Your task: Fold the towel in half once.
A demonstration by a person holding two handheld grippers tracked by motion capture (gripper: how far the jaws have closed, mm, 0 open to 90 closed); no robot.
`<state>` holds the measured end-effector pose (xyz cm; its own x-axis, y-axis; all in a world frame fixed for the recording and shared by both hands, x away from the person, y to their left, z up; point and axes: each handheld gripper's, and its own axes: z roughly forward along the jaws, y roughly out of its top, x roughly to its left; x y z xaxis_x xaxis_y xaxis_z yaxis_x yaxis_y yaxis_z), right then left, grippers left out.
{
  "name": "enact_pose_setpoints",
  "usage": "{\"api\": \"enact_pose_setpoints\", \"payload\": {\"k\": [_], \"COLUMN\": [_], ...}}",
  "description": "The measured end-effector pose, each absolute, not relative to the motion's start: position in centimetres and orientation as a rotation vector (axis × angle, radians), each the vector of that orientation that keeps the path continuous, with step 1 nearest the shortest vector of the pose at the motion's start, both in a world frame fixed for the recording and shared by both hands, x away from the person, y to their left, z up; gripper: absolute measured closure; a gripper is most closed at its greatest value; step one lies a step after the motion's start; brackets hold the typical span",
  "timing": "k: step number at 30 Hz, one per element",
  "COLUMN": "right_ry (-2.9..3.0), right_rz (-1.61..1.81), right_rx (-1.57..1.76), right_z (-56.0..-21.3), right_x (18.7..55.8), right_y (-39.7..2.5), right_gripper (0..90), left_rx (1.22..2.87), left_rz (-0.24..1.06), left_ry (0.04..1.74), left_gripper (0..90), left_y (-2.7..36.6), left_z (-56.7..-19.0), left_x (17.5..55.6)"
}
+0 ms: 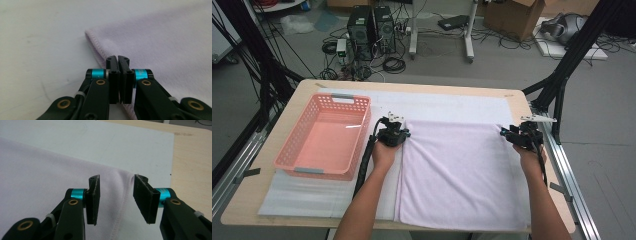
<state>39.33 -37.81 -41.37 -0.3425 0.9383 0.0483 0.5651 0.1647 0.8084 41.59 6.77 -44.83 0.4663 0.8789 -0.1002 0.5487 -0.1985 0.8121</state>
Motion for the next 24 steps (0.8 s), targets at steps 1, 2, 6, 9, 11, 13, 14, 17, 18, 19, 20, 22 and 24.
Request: {"api": "enact_pose_setpoints", "payload": {"k": [1, 2, 6, 9, 11, 13, 14, 17, 18, 19, 20, 22, 24], "right_ry": [1.985, 1.997, 2.013, 2.024, 2.037, 2.041, 2.047, 2.06, 2.064, 2.069, 2.08, 2.096, 2.09], "right_rz": [1.045, 1.035, 1.039, 1.051, 1.059, 1.08, 1.093, 1.124, 1.128, 1.13, 1.134, 1.133, 1.132], "right_rx": [1.422, 1.411, 1.42, 1.421, 1.414, 1.413, 1.402, 1.368, 1.351, 1.34, 1.327, 1.288, 1.27], "right_z": [-41.4, -41.6, -42.1, -42.4, -42.5, -42.4, -42.3, -41.4, -41.1, -40.8, -40.6, -40.4, -40.3], "right_x": [39.2, 39.0, 38.2, 37.5, 37.0, 36.4, 36.2, 35.2, 34.9, 34.5, 34.2, 33.7, 33.0], "right_y": [-37.7, -37.7, -37.8, -38.2, -38.6, -38.9, -39.0, -39.4, -39.5, -39.6, -39.7, -40.0, -40.1], "right_gripper": [56.5, 56.4, 53.6, 51.9, 50.5, 47.7, 46.3, 41.2, 38.7, 35.7, 32.1, 24.4, 19.9], "left_rx": [1.855, 1.836, 1.805, 1.779, 1.756, 1.751, 1.736, 1.651, 1.64, 1.631, 1.631, 1.624, 1.651], "left_rz": [0.525, 0.534, 0.485, 0.467, 0.415, 0.356, 0.35, 0.384, 0.382, 0.383, 0.384, 0.367, 0.352], "left_ry": [1.22, 1.228, 1.278, 1.218, 1.193, 1.164, 1.141, 1.08, 1.087, 1.09, 1.077, 1.057, 1.044], "left_gripper": [87.2, 86.4, 65.3, 59.6, 52.1, 43.5, 42.5, 35.0, 30.2, 22.7, 17.0, 16.3, 15.9], "left_y": [6.9, 6.9, 7.4, 7.8, 8.1, 8.3, 8.3, 8.7, 8.8, 8.9, 9.0, 9.2, 9.2], "left_z": [-44.8, -44.8, -44.6, -44.4, -44.2, -43.8, -43.5, -42.9, -42.8, -42.8, -42.9, -43.1, -43.1], "left_x": [41.7, 41.7, 41.6, 40.8, 40.3, 39.8, 39.5, 38.1, 37.8, 37.4, 37.1, 36.4, 35.9]}}
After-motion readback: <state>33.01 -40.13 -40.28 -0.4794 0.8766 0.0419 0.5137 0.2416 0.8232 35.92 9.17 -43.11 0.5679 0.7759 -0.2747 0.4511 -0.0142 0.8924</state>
